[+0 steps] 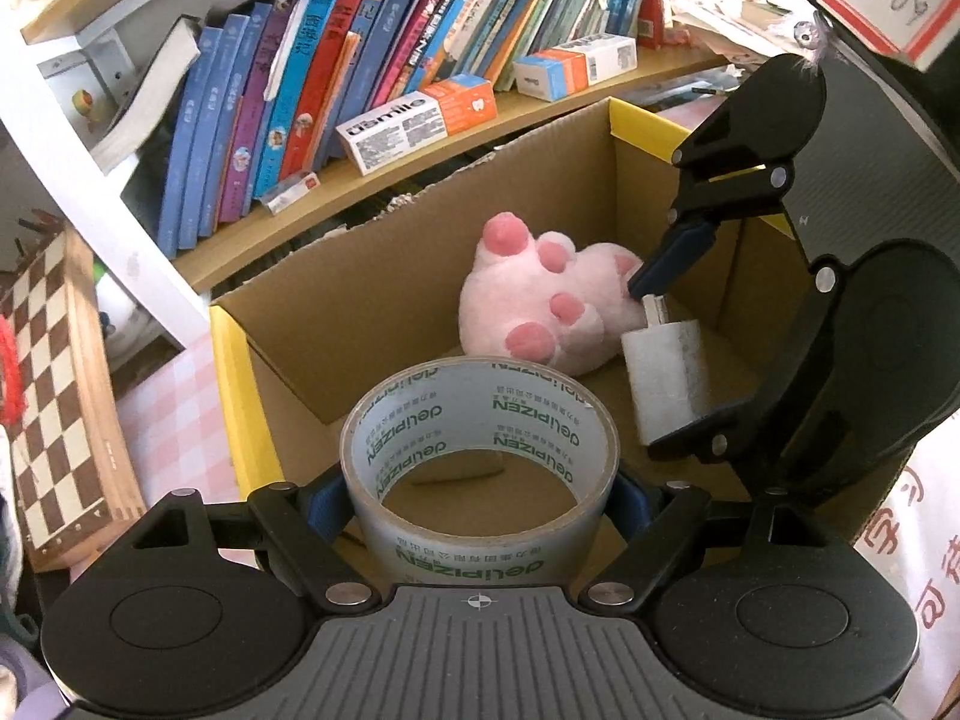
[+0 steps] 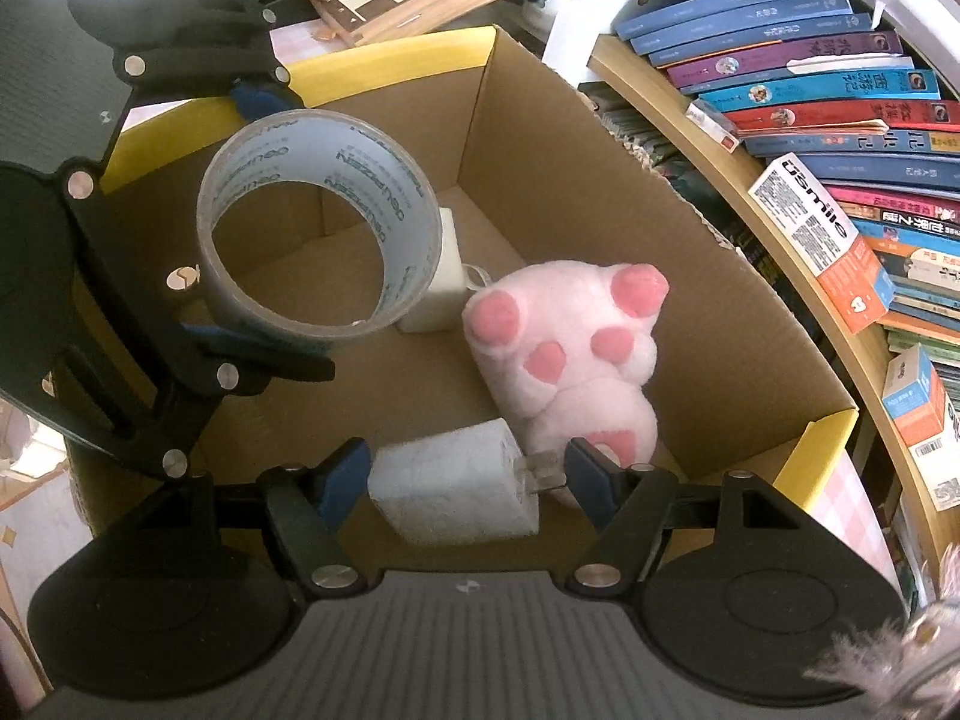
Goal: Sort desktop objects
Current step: 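Open both grippers to drop the tape roll and adapter into the box, then withdraw both grippers from the box back over the desk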
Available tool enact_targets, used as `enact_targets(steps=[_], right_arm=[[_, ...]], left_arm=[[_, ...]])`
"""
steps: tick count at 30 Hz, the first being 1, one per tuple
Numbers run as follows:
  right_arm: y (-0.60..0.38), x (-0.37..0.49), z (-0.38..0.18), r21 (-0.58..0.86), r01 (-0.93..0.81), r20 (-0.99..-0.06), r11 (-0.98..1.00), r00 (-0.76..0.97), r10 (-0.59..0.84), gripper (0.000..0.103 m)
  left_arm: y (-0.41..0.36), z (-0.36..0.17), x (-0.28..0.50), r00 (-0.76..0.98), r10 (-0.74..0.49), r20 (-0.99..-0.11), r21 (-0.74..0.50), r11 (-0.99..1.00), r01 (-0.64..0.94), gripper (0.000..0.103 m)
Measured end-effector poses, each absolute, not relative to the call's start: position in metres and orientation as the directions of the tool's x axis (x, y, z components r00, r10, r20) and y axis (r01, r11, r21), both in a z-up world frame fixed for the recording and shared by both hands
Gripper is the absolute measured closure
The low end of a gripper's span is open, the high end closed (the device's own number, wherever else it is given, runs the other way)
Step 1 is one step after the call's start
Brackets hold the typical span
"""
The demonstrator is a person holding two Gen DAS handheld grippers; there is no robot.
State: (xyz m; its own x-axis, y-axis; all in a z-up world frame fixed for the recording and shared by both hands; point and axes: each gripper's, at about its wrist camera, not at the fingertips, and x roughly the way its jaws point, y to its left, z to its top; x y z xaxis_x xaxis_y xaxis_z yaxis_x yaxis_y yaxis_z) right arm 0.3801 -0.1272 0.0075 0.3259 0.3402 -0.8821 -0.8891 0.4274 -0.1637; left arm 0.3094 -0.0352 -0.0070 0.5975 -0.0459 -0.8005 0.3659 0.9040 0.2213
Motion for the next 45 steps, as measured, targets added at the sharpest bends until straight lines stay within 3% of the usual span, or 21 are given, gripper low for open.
enact_targets(steps=[4, 20, 31, 45], right_arm=[[-0.132, 0.380, 0.013, -0.167, -0.876, -0.868, 0.453, 0.348, 0.354, 0.019], [-0.163, 0.365, 0.056, -0.148, -0.773, -0.768, 0.617, 0.483, 0.421, 0.017], [-0.178, 0.337, 0.087, -0.132, -0.694, -0.678, 0.708, 0.584, 0.446, 0.017], [-0.194, 0.270, 0.108, -0.111, -0.569, -0.551, 0.815, 0.718, 0.426, 0.015]], left_arm=[[-0.034, -0.003, 0.305, 0.618, -0.027, -0.786, 0.243, 0.906, 0.347, 0.014], [-0.028, 0.037, 0.268, 0.743, -0.046, -0.668, 0.242, 0.930, 0.275, 0.011], [-0.019, 0.070, 0.232, 0.829, -0.062, -0.556, 0.176, 0.966, 0.190, 0.011], [-0.003, 0.084, 0.173, 0.870, -0.060, -0.489, 0.112, 0.985, 0.131, 0.009]])
